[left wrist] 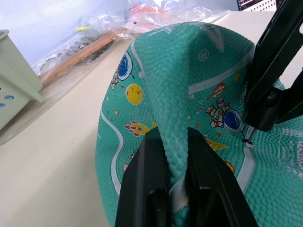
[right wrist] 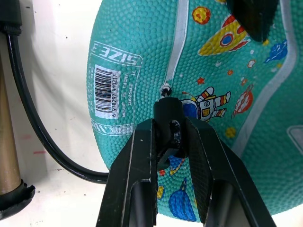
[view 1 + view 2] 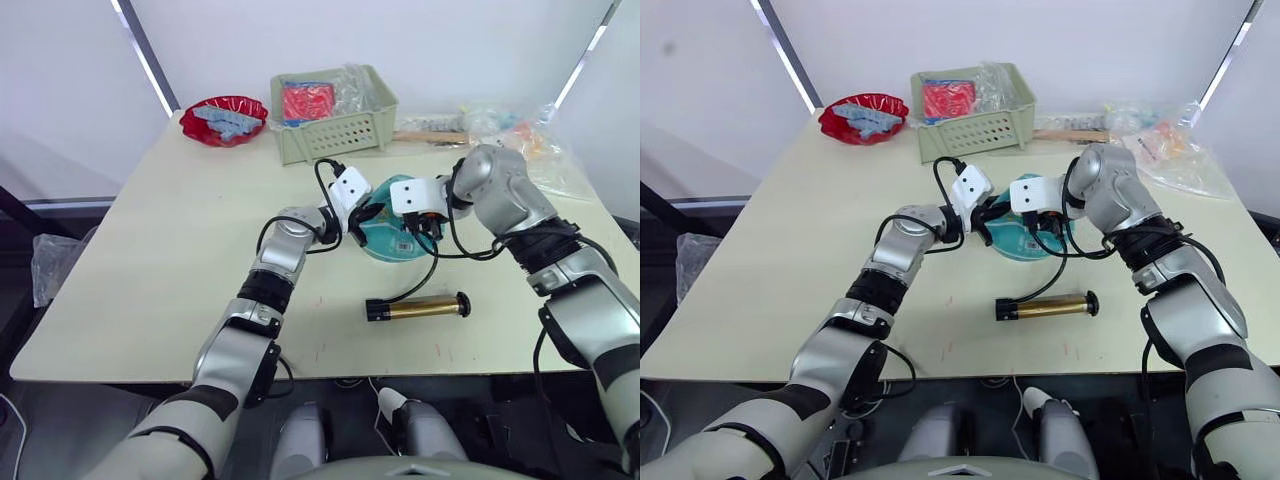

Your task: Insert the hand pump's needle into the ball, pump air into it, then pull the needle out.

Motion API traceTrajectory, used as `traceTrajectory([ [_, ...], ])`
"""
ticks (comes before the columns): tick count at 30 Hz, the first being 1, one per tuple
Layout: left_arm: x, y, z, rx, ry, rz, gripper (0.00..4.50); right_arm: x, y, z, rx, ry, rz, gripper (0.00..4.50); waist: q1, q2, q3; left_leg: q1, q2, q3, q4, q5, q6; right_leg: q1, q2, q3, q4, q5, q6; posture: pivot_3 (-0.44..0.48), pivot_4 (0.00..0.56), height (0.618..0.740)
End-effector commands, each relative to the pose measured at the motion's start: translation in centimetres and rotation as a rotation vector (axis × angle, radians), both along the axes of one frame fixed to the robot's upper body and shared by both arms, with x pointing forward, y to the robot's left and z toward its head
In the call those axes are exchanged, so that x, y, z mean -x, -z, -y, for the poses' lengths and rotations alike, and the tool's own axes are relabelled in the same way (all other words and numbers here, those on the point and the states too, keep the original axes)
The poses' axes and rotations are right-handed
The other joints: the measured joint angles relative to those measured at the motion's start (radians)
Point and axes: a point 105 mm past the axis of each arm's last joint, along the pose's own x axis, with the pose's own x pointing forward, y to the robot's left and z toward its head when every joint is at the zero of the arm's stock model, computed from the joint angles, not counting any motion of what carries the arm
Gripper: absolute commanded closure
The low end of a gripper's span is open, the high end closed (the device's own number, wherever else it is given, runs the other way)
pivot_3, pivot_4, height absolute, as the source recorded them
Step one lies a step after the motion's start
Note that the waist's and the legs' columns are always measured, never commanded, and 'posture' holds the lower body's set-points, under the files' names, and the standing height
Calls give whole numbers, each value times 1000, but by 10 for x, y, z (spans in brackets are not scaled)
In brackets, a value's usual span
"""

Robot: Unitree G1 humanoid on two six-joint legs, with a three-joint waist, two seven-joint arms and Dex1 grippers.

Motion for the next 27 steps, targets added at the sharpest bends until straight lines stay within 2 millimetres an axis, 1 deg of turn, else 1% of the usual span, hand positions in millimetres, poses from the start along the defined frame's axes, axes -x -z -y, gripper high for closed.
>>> traceTrajectory([
  [1,11,26,13,-57,60,-74,4481,8,-8,-3,-60,-28,-29,4099,3,3,3,-1,0,0,0,0,0,0,0,0,0,0,0,0,150,738],
  [5,11,27,12,-58,58,-75,4481,11,-20,3,-91,-15,-34,4099,6,7,6,-2,-1,1,-1,0,0,-1,0,0,-1,0,0,0,150,738],
  [9,11,28,12,-63,61,-75,4481,11,-28,7,-108,-7,-20,4099,8,9,8,-4,-1,2,-1,0,0,-2,0,-1,-2,0,0,0,150,738],
  [12,11,28,13,-65,64,-75,4481,12,-30,9,-114,-11,-22,4099,9,9,9,-5,-1,2,-2,0,0,-2,0,-2,-2,0,0,0,150,738],
  [13,10,28,13,-65,63,-75,4500,14,-32,11,-123,-10,-29,3096,10,10,10,-5,-1,2,-2,0,0,-2,0,-2,-2,0,0,0,150,738],
  [14,10,29,13,-65,62,-75,4500,16,-33,12,-129,-9,-35,2780,10,10,10,-5,-1,2,-2,0,0,-2,0,-2,-2,0,0,0,150,738],
  [15,10,29,13,-66,62,-75,4500,16,-36,14,-153,6,-37,2629,13,11,11,-5,-1,2,-2,0,0,-2,0,-2,-2,0,1,0,150,738],
  [16,10,29,14,-65,61,-74,4500,17,-41,17,-171,16,-30,2072,13,11,11,-5,-1,2,-2,0,0,-2,0,-2,-3,-1,1,0,150,738],
  [19,9,29,14,-65,62,-72,4500,21,-52,28,-226,41,-39,2005,23,12,12,-7,-2,1,-2,0,0,-2,-1,-3,-3,-1,1,0,150,738],
  [21,9,29,14,-65,64,-70,4500,25,-55,32,-302,82,-82,2005,27,12,12,-9,-2,1,-1,0,0,-5,-1,-3,-4,-1,1,0,150,738],
  [24,10,30,15,-66,67,-69,4500,27,-53,39,-386,150,-130,2005,30,12,12,-13,-2,-1,-1,0,0,-8,-1,-5,-4,-1,1,0,150,738],
  [27,10,29,16,-65,68,-69,4500,26,-49,43,-442,202,-142,2005,32,12,12,-17,-2,-2,0,0,0,-11,-1,-6,-4,0,1,0,150,738],
])
